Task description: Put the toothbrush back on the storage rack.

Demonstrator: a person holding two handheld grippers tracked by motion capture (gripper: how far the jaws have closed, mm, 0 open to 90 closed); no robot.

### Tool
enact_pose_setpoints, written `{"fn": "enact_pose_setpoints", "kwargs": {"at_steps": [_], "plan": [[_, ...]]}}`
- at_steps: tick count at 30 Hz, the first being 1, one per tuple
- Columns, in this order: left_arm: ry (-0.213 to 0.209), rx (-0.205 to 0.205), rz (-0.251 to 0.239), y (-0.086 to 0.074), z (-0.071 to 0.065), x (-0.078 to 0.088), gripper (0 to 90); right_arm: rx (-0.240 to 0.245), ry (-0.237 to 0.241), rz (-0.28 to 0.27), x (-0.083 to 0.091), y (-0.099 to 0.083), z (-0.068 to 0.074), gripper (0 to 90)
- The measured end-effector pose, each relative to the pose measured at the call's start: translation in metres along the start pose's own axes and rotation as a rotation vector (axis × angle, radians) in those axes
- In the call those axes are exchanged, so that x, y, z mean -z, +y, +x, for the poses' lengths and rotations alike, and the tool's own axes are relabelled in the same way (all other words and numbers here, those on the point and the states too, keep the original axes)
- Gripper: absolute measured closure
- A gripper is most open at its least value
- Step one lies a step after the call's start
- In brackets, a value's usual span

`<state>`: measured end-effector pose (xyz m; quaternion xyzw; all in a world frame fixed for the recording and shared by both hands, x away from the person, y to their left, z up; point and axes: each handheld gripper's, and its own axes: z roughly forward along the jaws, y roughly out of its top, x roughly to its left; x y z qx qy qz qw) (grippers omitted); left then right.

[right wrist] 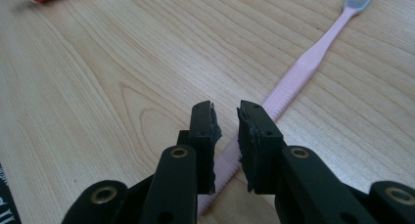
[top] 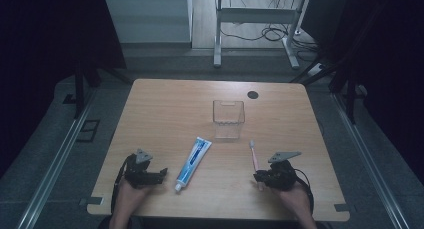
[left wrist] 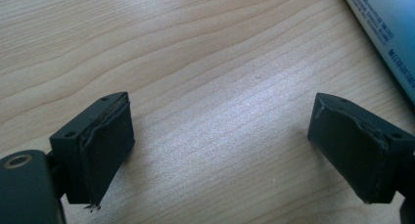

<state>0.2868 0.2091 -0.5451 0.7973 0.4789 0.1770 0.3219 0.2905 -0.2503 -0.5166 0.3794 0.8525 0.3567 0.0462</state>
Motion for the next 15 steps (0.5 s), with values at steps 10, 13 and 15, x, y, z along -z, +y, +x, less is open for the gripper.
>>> {"fn": "enact_pose_setpoints", "kwargs": {"at_steps": [10, 13, 15], "plan": [[0.000, 0.000, 0.000, 0.0000, -0.0001, 0.0000, 10.0, 0.022, -0.009, 0.016, -0.0049, 0.0004, 0.0047, 79.3], [0.000, 0.000, 0.000, 0.0000, -0.0001, 0.0000, 10.0, 0.029, -0.018, 0.020, -0.0050, 0.0007, 0.0060, 79.5], [0.000, 0.000, 0.000, -0.0001, -0.0001, 0.0000, 10.0, 0.035, -0.022, 0.025, -0.0048, 0.0008, 0.0063, 79.5]]}}
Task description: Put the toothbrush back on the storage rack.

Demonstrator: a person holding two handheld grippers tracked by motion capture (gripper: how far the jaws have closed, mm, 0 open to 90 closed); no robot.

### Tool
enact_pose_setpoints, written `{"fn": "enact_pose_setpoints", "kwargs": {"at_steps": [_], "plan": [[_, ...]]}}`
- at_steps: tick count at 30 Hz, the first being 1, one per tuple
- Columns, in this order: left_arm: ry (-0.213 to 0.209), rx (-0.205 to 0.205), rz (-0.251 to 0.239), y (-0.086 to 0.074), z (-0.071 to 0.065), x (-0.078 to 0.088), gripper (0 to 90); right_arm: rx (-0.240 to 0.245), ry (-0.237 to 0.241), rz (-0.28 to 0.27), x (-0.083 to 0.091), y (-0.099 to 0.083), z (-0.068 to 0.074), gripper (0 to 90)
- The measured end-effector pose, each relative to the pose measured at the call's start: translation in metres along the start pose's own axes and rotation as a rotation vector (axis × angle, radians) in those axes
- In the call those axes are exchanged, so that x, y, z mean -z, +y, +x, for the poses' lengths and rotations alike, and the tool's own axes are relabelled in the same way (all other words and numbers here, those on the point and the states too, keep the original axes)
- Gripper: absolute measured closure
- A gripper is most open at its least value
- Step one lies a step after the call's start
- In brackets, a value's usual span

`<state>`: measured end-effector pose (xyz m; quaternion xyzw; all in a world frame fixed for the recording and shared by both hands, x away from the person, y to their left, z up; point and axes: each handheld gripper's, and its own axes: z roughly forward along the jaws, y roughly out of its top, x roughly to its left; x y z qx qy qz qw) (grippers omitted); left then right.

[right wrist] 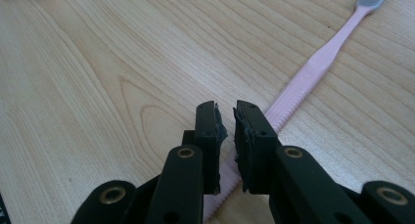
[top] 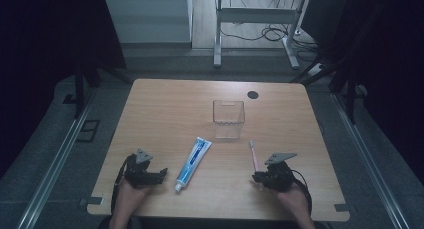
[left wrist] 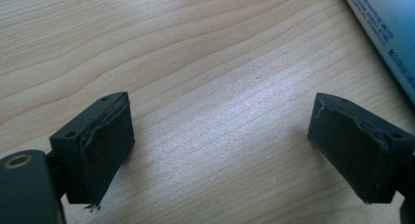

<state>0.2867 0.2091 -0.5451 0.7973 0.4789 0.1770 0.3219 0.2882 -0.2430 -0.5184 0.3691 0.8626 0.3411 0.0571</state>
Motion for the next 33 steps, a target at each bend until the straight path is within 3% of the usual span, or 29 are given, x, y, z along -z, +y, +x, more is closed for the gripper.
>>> {"fn": "enact_pose_setpoints", "kwargs": {"at_steps": [5, 8, 33], "plan": [[0.000, 0.000, 0.000, 0.000, 0.000, 0.000, 10.0, 0.007, 0.007, 0.012, -0.001, -0.001, 0.002, 79.5], [0.000, 0.000, 0.000, 0.000, 0.000, 0.000, 10.0, 0.010, -0.016, 0.032, -0.003, -0.001, 0.002, 79.6], [0.000, 0.000, 0.000, 0.000, 0.000, 0.000, 10.0, -0.048, -0.078, 0.039, 0.014, -0.015, -0.024, 82.8]]}}
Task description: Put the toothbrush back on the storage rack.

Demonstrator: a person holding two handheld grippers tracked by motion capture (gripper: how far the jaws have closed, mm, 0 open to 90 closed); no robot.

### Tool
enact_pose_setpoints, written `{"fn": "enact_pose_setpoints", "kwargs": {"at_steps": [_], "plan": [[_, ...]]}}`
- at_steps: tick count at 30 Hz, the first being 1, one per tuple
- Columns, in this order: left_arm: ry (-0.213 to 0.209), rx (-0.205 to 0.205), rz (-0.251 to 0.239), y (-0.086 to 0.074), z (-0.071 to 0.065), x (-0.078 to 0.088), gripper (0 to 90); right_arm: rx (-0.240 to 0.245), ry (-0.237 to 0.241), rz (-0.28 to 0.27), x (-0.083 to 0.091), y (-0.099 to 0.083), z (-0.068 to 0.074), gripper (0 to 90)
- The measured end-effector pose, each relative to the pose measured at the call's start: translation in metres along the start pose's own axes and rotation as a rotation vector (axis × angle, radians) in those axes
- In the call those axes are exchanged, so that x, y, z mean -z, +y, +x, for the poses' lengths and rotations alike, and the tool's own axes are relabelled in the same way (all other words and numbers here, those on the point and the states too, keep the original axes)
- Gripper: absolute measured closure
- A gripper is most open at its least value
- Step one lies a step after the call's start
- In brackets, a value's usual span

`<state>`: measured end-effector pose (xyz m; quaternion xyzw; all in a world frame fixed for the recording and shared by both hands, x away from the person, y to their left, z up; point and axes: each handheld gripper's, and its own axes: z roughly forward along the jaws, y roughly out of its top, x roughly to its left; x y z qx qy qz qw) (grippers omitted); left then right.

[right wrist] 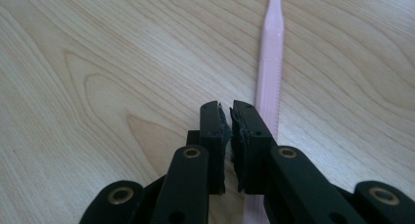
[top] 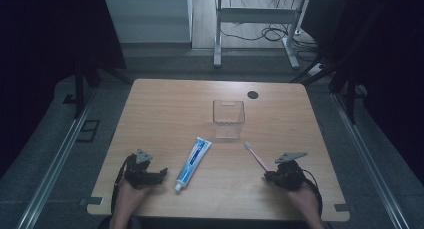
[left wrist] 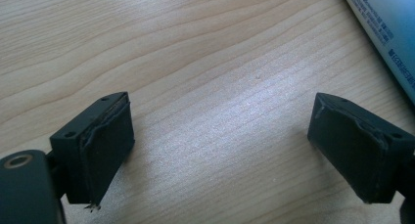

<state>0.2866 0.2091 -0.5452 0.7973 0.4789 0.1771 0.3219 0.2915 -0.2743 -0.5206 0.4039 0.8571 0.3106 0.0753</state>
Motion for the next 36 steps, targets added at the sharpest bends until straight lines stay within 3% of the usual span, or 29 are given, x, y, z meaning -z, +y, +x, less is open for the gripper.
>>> {"fn": "enact_pose_setpoints", "kwargs": {"at_steps": [9, 14, 21, 25, 29, 34, 36], "plan": [[-0.001, 0.000, 0.000, 0.000, 0.000, 0.000, 10.0, 0.021, -0.008, 0.007, 0.014, 0.006, 0.001, 78.8], [-0.001, 0.000, 0.000, 0.000, 0.000, 0.000, 10.0, 0.040, -0.041, 0.064, 0.020, 0.015, -0.006, 73.7], [0.000, 0.000, 0.000, 0.000, 0.000, 0.000, 10.0, 0.055, -0.055, 0.166, 0.013, 0.029, -0.014, 63.8], [0.000, 0.000, 0.001, 0.000, 0.000, 0.000, 10.0, 0.042, -0.036, 0.208, 0.009, 0.039, -0.014, 52.6], [-0.001, 0.000, 0.001, 0.000, 0.000, 0.000, 10.0, 0.043, -0.051, 0.232, 0.005, 0.047, -0.012, 41.9], [-0.001, 0.000, 0.001, 0.000, 0.000, 0.000, 10.0, 0.075, -0.080, 0.257, 0.001, 0.054, -0.009, 41.4], [0.000, 0.000, 0.000, 0.000, 0.000, 0.000, 10.0, 0.062, -0.084, 0.271, -0.002, 0.057, -0.010, 42.2]]}}
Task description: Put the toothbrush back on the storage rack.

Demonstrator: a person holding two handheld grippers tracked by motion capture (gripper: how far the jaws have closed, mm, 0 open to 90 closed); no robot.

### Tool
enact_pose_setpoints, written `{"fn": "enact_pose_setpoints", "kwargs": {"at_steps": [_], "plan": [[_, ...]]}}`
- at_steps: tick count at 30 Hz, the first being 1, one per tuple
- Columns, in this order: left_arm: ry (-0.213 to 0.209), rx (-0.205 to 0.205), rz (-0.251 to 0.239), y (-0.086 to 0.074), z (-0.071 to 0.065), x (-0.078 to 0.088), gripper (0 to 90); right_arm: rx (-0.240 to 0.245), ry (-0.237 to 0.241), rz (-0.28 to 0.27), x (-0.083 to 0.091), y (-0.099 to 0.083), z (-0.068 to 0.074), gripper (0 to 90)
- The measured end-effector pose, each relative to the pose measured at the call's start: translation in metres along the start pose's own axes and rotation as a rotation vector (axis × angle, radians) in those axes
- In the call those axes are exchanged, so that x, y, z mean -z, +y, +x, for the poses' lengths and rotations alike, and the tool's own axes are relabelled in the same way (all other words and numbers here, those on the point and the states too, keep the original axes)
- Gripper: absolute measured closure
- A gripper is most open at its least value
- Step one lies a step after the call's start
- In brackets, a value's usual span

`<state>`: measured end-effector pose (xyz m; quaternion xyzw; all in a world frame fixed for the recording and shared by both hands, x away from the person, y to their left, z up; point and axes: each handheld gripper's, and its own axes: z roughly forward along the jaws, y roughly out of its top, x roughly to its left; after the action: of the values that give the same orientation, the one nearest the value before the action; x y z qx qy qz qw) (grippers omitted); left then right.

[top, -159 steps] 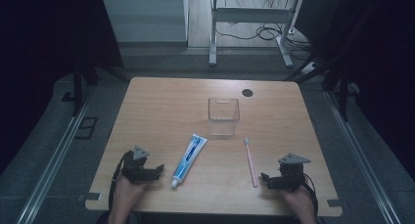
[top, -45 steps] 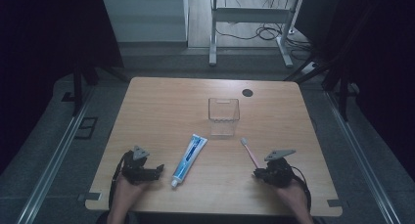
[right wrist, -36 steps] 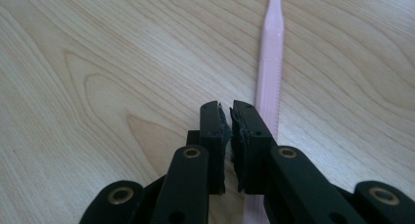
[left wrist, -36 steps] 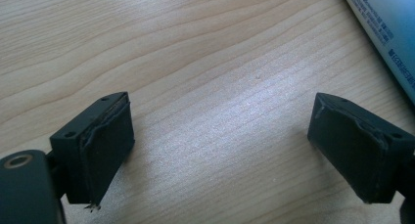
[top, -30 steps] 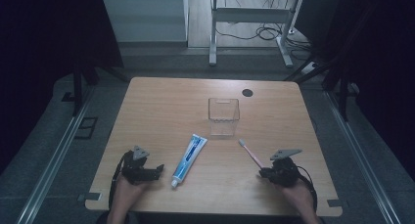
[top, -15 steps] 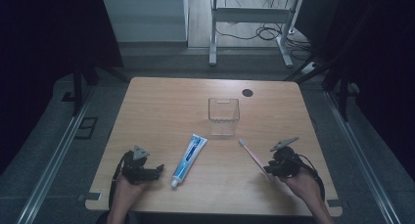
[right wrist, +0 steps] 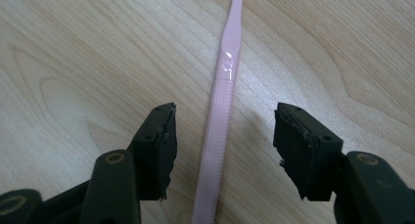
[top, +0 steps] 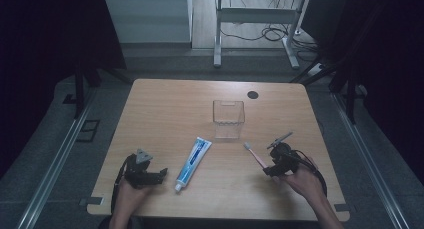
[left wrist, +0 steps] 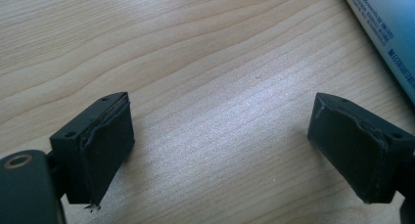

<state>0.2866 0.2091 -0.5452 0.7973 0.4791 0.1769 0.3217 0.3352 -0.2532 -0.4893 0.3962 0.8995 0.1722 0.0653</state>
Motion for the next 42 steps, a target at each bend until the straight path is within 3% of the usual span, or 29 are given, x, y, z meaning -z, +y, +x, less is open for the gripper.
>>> {"fn": "enact_pose_setpoints", "kwargs": {"at_steps": [3, 9, 18, 26, 31, 42], "plan": [[0.000, 0.000, 0.000, 0.000, 0.000, 0.000, 10.0, -0.008, 0.003, 0.029, -0.003, 0.006, -0.001, 46.7], [-0.001, 0.000, 0.000, 0.000, 0.000, 0.000, 10.0, 0.026, 0.005, 0.107, -0.014, 0.018, -0.002, 57.2], [-0.001, 0.000, 0.001, 0.000, 0.000, 0.000, 10.0, 0.029, 0.008, 0.166, -0.024, 0.033, -0.004, 66.5], [-0.001, 0.000, 0.001, 0.000, 0.000, 0.000, 10.0, 0.031, 0.008, 0.186, -0.027, 0.039, -0.004, 77.6], [-0.001, 0.000, 0.001, 0.000, 0.000, 0.000, 10.0, 0.030, -0.003, 0.198, -0.027, 0.040, -0.002, 78.5], [-0.001, 0.000, 0.001, 0.000, 0.000, 0.000, 10.0, 0.014, 0.009, 0.139, -0.012, 0.038, -0.004, 78.5]]}}
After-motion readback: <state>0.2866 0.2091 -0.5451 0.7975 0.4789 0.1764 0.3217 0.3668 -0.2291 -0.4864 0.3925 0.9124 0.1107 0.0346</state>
